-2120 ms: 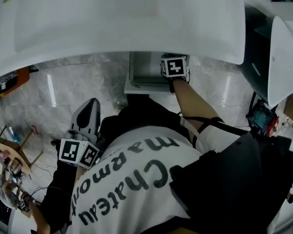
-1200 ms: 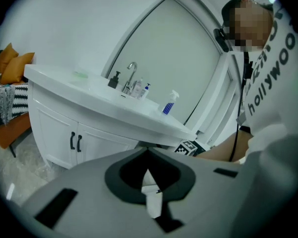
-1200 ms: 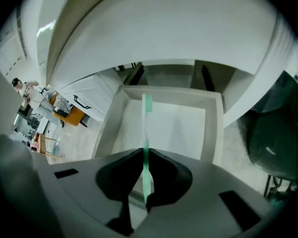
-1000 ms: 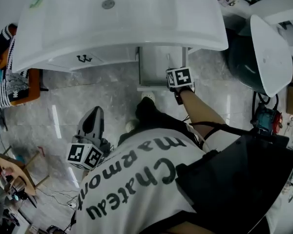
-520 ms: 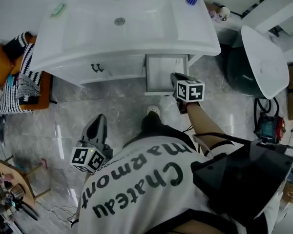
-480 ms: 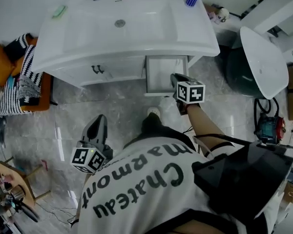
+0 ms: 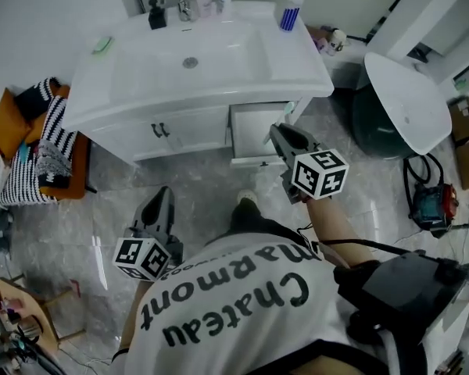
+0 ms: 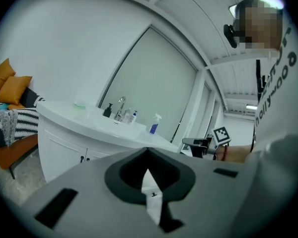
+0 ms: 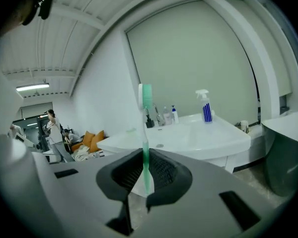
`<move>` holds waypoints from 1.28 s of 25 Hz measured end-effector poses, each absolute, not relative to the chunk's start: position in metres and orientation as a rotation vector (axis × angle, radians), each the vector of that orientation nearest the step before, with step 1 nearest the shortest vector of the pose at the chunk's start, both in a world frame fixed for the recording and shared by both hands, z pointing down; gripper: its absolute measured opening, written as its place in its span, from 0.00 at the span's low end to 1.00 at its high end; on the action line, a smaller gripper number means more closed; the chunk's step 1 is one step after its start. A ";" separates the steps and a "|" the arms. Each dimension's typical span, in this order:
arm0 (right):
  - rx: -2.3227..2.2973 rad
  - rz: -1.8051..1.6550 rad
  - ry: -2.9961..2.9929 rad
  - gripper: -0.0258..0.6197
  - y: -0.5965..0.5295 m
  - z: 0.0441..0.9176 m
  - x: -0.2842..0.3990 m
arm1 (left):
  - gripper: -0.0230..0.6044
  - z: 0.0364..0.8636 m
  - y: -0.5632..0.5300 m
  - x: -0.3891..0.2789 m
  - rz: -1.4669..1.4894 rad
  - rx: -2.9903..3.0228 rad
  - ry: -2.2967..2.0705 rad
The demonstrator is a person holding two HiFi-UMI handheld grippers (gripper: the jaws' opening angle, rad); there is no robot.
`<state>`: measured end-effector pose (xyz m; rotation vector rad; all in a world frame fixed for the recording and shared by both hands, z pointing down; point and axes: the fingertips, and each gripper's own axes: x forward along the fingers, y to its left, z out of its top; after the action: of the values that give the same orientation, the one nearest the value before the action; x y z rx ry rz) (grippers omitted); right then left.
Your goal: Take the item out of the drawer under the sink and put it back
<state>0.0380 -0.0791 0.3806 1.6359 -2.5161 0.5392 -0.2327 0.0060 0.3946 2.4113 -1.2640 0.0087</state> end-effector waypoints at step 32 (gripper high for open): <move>1.485 0.240 -2.678 0.11 -0.004 0.283 0.071 | 0.05 0.315 0.024 -0.159 -0.166 2.423 -1.290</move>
<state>0.0713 -0.0036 0.2835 1.4848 -2.6783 0.2398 -0.1590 0.0244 0.3152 2.4234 -1.2897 -0.1660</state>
